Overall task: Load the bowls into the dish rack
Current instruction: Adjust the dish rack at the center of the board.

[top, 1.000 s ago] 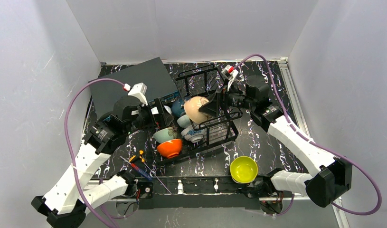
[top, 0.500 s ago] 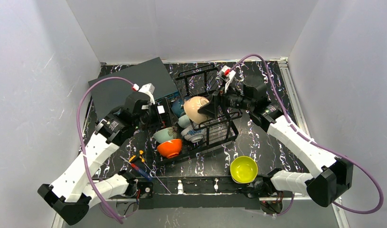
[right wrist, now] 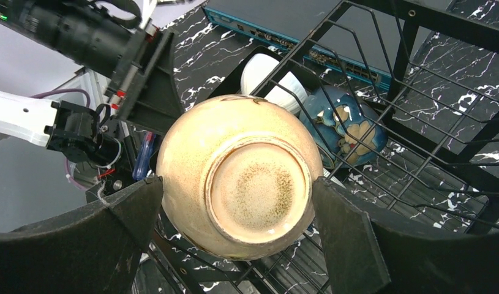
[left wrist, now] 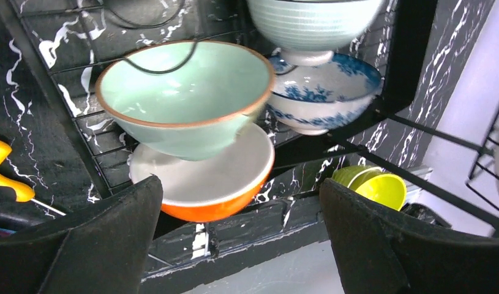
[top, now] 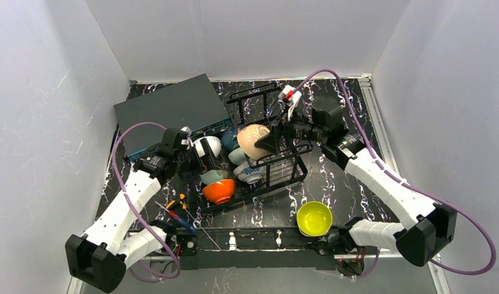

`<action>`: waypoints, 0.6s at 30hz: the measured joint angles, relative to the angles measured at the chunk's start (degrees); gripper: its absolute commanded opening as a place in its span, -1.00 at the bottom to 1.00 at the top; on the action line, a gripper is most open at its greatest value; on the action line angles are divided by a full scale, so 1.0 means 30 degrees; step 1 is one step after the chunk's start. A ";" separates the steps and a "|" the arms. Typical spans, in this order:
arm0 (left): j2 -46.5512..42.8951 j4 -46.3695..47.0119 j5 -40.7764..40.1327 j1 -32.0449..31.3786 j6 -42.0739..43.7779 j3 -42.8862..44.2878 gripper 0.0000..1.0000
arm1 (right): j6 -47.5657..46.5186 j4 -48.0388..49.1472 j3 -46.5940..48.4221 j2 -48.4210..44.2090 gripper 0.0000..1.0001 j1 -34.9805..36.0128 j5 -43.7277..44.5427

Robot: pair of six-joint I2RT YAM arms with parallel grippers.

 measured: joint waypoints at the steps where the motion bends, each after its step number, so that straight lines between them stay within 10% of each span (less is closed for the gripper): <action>1: -0.0015 0.0189 0.0576 0.0546 -0.0160 -0.0772 0.96 | 0.0029 -0.0007 0.0036 0.0000 0.97 0.0007 -0.0007; 10: -0.1246 0.0452 0.1749 0.3949 -0.0816 -0.3956 0.88 | 0.0488 0.0073 0.0313 -0.0138 0.97 0.0066 0.0379; 18: -0.3555 0.0291 0.0648 0.4867 -0.1341 -0.5391 0.31 | 0.0561 0.0153 0.0350 -0.0874 0.97 0.0073 0.1056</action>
